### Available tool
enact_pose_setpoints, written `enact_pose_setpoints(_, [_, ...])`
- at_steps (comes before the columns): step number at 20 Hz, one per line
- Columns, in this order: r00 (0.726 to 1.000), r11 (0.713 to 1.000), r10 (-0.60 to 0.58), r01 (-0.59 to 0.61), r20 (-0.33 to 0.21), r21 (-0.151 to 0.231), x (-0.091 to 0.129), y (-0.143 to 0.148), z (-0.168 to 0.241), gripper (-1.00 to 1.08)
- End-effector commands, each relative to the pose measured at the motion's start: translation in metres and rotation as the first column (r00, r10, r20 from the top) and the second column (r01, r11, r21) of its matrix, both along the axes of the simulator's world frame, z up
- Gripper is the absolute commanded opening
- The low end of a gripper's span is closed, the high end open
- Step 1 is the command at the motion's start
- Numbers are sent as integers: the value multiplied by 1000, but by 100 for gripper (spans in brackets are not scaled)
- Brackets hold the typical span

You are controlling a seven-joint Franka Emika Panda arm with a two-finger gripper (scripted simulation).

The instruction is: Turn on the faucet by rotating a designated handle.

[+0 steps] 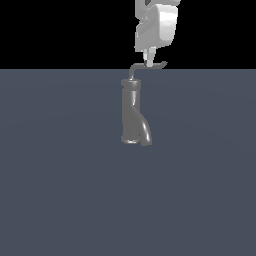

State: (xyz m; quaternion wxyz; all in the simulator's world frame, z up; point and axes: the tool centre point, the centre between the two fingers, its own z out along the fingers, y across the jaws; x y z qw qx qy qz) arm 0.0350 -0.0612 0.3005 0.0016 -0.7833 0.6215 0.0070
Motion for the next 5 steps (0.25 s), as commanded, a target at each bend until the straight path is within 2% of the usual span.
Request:
enact_pose_setpoints(1, [999, 999, -51, 51, 9, -10, 6, -38, 0, -100])
enact_pose_setpoints(5, [998, 998, -56, 56, 9, -11, 12, -46, 0, -100])
